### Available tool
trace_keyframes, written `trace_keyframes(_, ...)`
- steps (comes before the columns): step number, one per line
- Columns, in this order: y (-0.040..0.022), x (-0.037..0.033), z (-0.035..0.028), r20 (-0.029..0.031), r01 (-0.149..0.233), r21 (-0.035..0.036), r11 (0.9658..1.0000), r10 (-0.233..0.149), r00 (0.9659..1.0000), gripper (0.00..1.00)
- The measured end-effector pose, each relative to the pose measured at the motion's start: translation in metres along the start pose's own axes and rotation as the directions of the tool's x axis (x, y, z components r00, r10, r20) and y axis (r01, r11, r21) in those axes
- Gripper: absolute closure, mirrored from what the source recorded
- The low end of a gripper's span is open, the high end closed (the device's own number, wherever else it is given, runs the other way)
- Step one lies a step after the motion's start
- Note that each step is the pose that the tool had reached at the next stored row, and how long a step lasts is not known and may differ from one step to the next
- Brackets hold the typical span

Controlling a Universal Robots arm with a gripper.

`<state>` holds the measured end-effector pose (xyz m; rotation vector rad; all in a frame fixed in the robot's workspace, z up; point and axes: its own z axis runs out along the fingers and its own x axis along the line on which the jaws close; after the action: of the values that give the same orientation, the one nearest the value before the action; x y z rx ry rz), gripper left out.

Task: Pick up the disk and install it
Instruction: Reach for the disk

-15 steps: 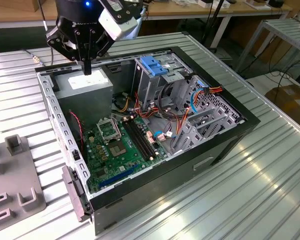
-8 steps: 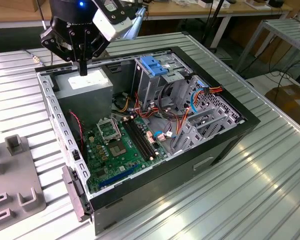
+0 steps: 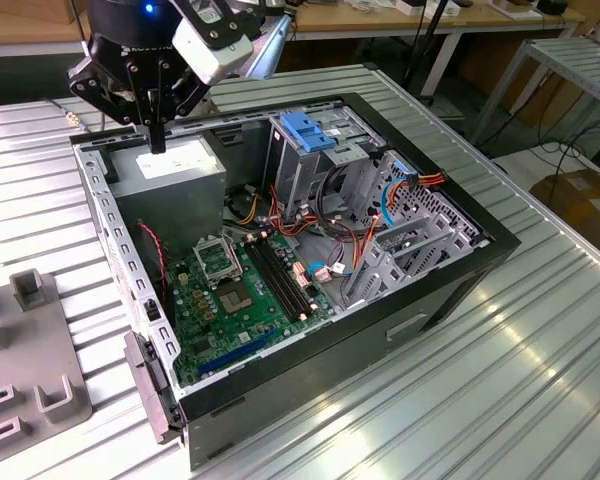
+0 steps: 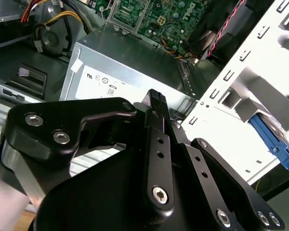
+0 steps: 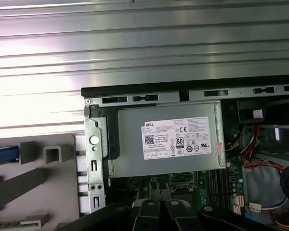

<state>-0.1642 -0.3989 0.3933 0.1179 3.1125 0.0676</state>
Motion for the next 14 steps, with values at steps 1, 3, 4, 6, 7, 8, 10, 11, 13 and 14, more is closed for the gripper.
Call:
trace_keyframes(1,-0.0001,0.0011,0.0000,0.0000,0.000,0.0000,1.0000,0.000,1.0000,0.90)
trace_keyframes(3,-0.0003,0.0039,-0.0001,0.0000,0.000,0.0000,1.0000,0.000,1.0000,0.90)
trace_keyframes(4,-0.0004,0.0050,-0.0001,0.0000,0.000,0.0000,1.0000,0.000,1.0000,0.90)
trace_keyframes(6,-0.0005,0.0072,-0.0002,0.0000,0.000,0.0000,1.0000,0.000,1.0000,0.90)
trace_keyframes(7,-0.0006,0.0081,-0.0002,0.0000,0.000,0.0000,1.0000,0.000,1.0000,0.90)
trace_keyframes(8,-0.0007,0.0099,-0.0003,0.0000,0.000,0.0000,1.0000,0.000,1.0000,0.90)
trace_keyframes(10,-0.0009,0.0122,-0.0003,0.0000,0.000,0.0000,1.0000,0.000,1.0000,0.90)
trace_keyframes(11,-0.0010,0.0138,-0.0004,0.0000,0.000,0.0000,1.0000,0.000,1.0000,0.90)
trace_keyframes(13,-0.0013,0.0179,-0.0005,0.0000,0.000,0.0000,1.0000,0.000,1.0000,0.90)
trace_keyframes(14,-0.0015,0.0196,-0.0006,-0.0001,0.000,0.0001,1.0000,0.000,1.0000,0.90)
